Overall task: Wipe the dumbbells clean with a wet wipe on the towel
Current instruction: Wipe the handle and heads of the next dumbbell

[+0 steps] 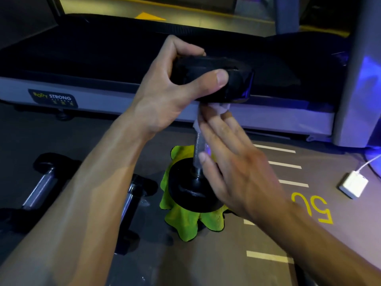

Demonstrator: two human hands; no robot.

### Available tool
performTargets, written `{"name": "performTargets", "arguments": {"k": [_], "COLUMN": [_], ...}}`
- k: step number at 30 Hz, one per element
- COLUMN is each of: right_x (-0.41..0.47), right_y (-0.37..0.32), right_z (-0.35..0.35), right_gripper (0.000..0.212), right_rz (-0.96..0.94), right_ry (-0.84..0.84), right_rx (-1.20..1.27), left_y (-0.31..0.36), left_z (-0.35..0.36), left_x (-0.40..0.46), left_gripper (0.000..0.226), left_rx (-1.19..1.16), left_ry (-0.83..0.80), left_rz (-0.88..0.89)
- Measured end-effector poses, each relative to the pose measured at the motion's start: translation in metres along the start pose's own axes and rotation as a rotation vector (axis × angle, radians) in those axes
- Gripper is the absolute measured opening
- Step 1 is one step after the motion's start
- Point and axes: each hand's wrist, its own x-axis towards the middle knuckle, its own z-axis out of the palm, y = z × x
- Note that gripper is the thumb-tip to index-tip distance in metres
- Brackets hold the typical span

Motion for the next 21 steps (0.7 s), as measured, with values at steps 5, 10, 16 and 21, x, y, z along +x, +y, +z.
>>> {"name": "performTargets", "arguments": {"k": [5,10,16,21], "right_x": [-0.026,-0.003,-0.042,-0.011], "right_y": [-0.005,0.019,-0.001,-0.007], "right_z": [0.008,-0.002,0.015,0.007], "right_gripper": [0.053,0.055,0.06,0.063], "right_rz": [-0.042,-0.016,0.05,0.277], "right_ry": [-0.089,-0.071,-0.141,-0.004], "right_rx": [0.059,0.184,0.503,0.751], "left_y": [-0.003,-0.003,-0.005,-0.003], "left_z": [0.0,0.0,0.0,0.0], "left_x": [-0.002,-0.001,-0.004,-0.005], "left_gripper": [0.051,0.05,0.05,0.055], "left_rx": [-0.033,-0.038,-0.074,-0.066], "left_ry": [0.022,0.011,0.027,0.01], "left_rz": [0.017,0.027,0.035,0.039]}}
